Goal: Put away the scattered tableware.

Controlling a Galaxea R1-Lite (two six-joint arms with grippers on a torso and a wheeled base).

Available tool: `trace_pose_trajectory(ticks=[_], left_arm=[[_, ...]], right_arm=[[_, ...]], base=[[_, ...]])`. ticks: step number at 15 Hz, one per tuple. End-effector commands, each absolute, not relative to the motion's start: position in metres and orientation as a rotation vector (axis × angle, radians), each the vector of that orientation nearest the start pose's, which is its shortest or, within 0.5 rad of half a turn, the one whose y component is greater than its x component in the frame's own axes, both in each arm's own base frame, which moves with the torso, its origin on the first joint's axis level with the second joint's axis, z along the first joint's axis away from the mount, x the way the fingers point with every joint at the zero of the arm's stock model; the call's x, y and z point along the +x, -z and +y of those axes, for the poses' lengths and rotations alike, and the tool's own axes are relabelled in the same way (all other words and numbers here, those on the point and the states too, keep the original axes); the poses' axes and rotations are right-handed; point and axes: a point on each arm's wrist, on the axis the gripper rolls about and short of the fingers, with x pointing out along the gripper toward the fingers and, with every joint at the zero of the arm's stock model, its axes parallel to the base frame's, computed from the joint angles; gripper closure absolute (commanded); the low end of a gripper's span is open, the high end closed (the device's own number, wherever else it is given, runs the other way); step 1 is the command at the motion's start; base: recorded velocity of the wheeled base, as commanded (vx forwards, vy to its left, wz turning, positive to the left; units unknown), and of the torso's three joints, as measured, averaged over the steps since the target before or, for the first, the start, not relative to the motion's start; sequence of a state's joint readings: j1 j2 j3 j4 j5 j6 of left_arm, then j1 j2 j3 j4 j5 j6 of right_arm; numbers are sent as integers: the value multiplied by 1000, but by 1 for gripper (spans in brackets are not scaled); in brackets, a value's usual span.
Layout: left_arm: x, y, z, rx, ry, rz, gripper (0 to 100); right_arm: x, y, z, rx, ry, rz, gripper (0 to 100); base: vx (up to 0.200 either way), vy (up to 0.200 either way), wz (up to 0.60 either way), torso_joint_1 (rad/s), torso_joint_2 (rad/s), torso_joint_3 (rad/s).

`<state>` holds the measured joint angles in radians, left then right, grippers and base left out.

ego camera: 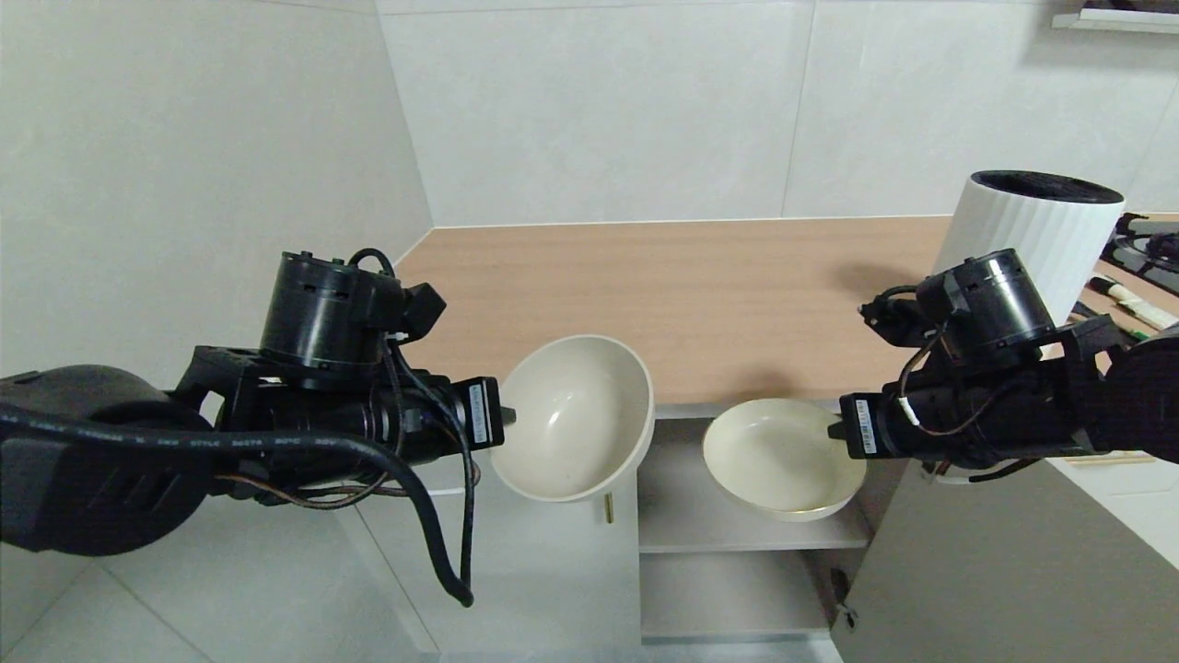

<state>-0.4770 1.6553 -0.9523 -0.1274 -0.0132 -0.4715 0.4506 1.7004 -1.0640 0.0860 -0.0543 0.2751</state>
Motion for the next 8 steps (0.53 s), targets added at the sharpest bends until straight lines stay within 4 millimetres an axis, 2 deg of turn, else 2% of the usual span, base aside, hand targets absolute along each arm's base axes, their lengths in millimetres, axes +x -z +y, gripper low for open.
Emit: trace_pose_trajectory(ticks=[1,8], left_arm=[[262,-186,-136,-316,331,670,100],[263,-184,-136,-314,330,674,100]], right_arm=[[272,-185,131,77,-278,754,100],[273,-183,131,73,-278,760,100]], base=[[0,0,0,-198,486,281],[0,0,0,-180,475,293]])
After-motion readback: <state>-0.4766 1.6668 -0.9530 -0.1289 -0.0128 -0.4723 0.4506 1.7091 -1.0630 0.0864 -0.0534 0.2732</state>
